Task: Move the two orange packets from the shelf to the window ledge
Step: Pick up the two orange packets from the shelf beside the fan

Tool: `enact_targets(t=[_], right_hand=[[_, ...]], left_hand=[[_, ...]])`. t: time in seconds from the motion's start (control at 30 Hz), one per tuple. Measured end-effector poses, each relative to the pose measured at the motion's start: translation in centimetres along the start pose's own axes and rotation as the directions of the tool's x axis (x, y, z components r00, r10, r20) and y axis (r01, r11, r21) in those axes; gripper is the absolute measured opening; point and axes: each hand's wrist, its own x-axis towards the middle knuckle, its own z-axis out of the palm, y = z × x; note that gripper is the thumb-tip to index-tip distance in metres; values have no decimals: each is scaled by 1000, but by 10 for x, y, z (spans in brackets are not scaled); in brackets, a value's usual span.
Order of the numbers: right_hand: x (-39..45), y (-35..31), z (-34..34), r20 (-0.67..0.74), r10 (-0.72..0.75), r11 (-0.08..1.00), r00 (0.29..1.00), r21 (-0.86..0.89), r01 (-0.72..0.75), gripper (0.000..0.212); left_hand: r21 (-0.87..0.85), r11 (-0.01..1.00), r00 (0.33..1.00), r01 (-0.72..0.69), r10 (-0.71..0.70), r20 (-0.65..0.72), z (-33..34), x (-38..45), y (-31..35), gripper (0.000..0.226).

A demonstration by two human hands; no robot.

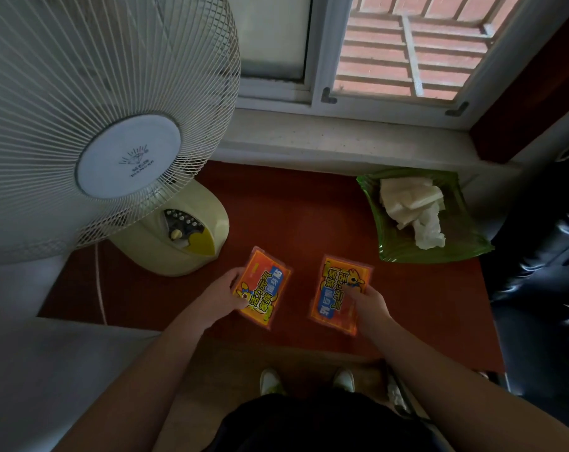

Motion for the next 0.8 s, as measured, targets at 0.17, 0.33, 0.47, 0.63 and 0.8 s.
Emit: enact_targets(t=[0.17, 0.33, 0.47, 0.63, 0.8], right_hand=[[-8, 5, -1, -10, -13, 1000, 1000, -29, 13, 6], [-14, 6, -4, -24, -61, 995, 998, -82, 59, 4], [-19, 5, -10, -33, -103, 983, 994, -158, 97, 7], [-22, 7, -18, -38, -114, 976, 993, -191, 104, 5], [-26, 7, -25, -50, -89, 981, 995, -180, 79, 18]], left_hand=[[173, 981, 996, -86, 84, 19, -11, -6, 14, 71], [359, 900, 962, -247, 272, -20, -23, -17, 44, 51], [266, 921, 947, -286, 314, -66, -23, -19, 63, 46], [298, 936, 972, -189, 221, -77, -7, 4, 67, 15], [409, 899, 980, -153, 191, -54, 10, 32, 68, 28]])
